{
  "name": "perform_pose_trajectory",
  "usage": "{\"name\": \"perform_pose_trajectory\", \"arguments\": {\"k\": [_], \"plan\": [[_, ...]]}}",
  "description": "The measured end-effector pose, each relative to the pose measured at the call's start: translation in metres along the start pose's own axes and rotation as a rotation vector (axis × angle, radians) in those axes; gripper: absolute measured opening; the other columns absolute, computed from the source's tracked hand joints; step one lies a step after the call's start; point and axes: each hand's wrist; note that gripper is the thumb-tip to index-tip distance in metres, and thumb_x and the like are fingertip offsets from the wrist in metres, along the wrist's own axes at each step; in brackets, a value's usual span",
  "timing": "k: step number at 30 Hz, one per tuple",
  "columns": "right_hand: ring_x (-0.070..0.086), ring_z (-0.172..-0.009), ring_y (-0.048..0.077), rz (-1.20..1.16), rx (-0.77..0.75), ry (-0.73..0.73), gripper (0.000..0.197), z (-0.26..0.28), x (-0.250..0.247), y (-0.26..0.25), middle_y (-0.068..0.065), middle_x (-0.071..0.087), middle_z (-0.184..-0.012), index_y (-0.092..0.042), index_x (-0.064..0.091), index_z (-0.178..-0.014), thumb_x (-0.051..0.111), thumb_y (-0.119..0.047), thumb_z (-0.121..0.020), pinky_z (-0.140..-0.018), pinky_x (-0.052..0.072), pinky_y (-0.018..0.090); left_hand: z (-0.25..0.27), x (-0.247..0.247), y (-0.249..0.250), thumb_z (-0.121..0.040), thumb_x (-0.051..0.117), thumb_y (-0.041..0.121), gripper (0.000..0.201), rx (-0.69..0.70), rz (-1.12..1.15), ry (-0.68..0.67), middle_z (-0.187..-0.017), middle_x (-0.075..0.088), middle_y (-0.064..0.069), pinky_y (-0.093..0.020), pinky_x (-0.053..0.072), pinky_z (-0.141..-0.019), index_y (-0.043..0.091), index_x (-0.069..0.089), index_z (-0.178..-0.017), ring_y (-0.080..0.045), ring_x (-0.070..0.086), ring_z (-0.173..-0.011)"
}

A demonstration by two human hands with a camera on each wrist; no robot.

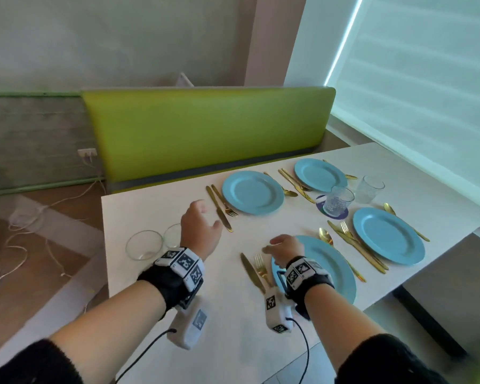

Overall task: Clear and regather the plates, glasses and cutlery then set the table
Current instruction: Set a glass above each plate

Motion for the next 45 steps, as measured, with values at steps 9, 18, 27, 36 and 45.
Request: {"name": "perform_pose_trajectory", "arguments": {"k": [9,18,27,36,45], "plan": [[0.059,-0.094,0.019,0.137,-0.178,-0.215,0.066,0.040,0.097,-0.049,0.007,0.061,-0.120,-0.015,0.047,-0.131,0.078,-0.025,-0.074,-0.091,0.050,0.031,0.000,-0.079,-0.106,-0.043,0.073,0.038,0.104,-0.248,0.086,0.196,-0.135,0.047,-0.017,-0.045,0.035,-0.110,0.005,0.036,-0.135,-0.033,0.042,-0.127],[0.043,-0.130,0.021,0.106,-0.289,-0.225,0.095,0.037,0.147,-0.067,0.006,0.045,-0.143,-0.017,0.027,-0.144,0.083,-0.029,-0.067,-0.105,0.037,0.029,0.001,-0.072,-0.149,-0.033,0.079,0.028,0.138,-0.445,0.200,-0.076,-0.144,0.038,-0.009,-0.037,0.033,-0.109,0.012,0.005,-0.148,-0.025,0.039,-0.133],[0.050,-0.124,0.020,-0.014,-0.310,-0.127,0.089,0.027,0.176,-0.072,0.002,0.054,-0.133,-0.019,0.037,-0.136,0.086,-0.030,-0.063,-0.099,0.040,0.025,-0.013,-0.067,-0.166,-0.052,0.090,0.018,0.102,-0.413,0.191,-0.079,-0.137,0.052,-0.002,-0.034,0.040,-0.105,0.023,0.037,-0.139,-0.021,0.050,-0.125],[0.052,-0.118,0.020,-0.041,-0.273,-0.091,0.079,0.013,0.150,-0.073,0.003,0.054,-0.129,-0.018,0.041,-0.130,0.083,-0.027,-0.064,-0.091,0.040,0.022,-0.023,-0.060,-0.153,-0.060,0.087,0.014,0.087,-0.351,0.094,-0.068,-0.134,0.055,-0.005,-0.024,0.038,-0.097,0.017,0.044,-0.135,-0.021,0.052,-0.123],[0.054,-0.116,0.024,-0.051,-0.118,0.101,0.074,-0.052,0.032,-0.053,0.007,0.058,-0.125,-0.017,0.044,-0.127,0.082,-0.030,-0.065,-0.091,0.042,0.026,-0.053,0.003,-0.075,-0.060,0.087,0.017,0.088,-0.244,0.109,-0.159,-0.137,0.052,-0.005,-0.021,0.034,-0.094,0.016,0.042,-0.136,-0.023,0.049,-0.125]]}}
Point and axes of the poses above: each hand's wrist, its own z-axis away from the middle knuckle, its own x-axis out of the palm, y = z × x
